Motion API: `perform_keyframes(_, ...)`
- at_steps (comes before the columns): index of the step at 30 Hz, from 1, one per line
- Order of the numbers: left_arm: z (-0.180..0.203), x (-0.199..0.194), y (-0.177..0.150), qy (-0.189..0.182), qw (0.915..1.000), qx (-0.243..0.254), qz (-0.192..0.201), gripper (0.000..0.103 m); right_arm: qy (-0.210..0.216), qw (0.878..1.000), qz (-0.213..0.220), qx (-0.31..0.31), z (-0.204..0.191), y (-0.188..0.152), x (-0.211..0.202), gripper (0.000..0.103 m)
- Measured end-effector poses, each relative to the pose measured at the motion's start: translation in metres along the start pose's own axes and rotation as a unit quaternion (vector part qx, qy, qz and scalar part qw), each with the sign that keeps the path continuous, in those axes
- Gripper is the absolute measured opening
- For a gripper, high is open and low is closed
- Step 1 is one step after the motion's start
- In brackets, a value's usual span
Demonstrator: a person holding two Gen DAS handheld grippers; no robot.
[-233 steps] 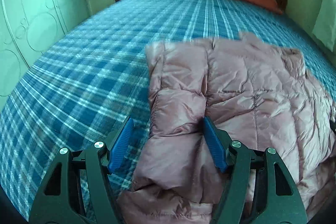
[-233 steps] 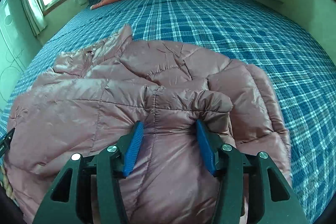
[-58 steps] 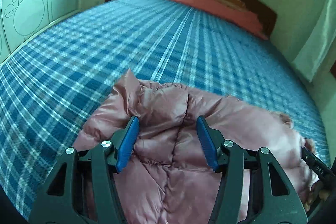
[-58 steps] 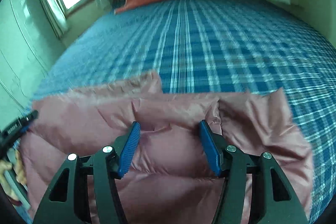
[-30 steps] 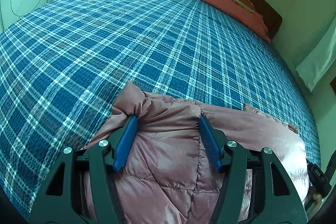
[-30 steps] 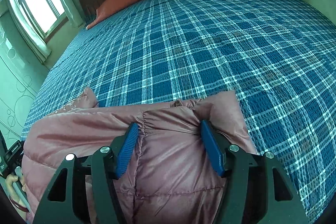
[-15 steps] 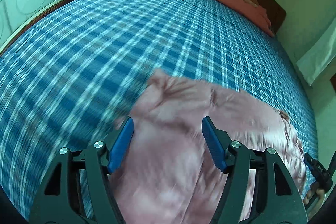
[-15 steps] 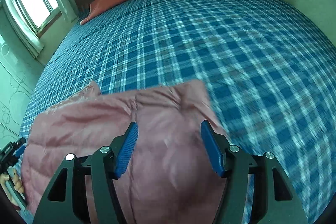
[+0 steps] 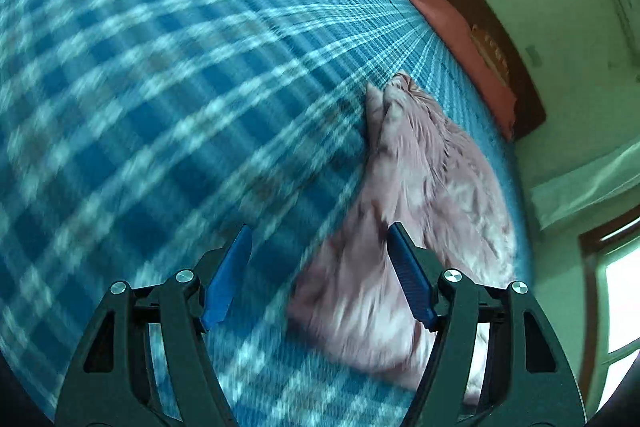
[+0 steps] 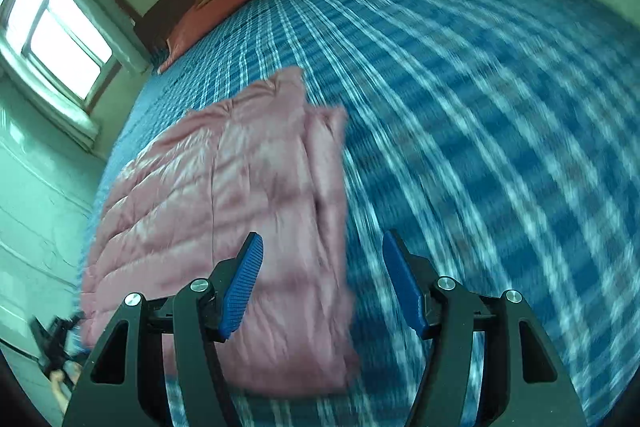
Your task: Fold large clothes
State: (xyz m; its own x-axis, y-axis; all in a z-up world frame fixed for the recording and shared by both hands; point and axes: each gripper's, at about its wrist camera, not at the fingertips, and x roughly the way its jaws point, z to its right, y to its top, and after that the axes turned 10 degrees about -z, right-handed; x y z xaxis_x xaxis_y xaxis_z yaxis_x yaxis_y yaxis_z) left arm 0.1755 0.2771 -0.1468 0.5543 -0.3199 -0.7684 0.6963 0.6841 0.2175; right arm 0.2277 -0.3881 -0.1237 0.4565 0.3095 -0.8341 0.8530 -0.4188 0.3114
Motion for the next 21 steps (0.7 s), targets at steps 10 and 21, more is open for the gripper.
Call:
perform_keyframes(10, 0.003, 0.013, -0.027, -0.079, 0.9954, -0.054, -0.002, 0.069, 0.098, 0.993, -0.019, 0.068, 0.004, -0.036, 0.024, 0.062)
perform_keyframes(21, 0.015, 0.017, -0.026, -0.082, 0.9955, -0.044, 0.018, 0.010, 0.112, 0.992, 0.019, 0.051, -0.013, -0.045, 0.023, 0.014)
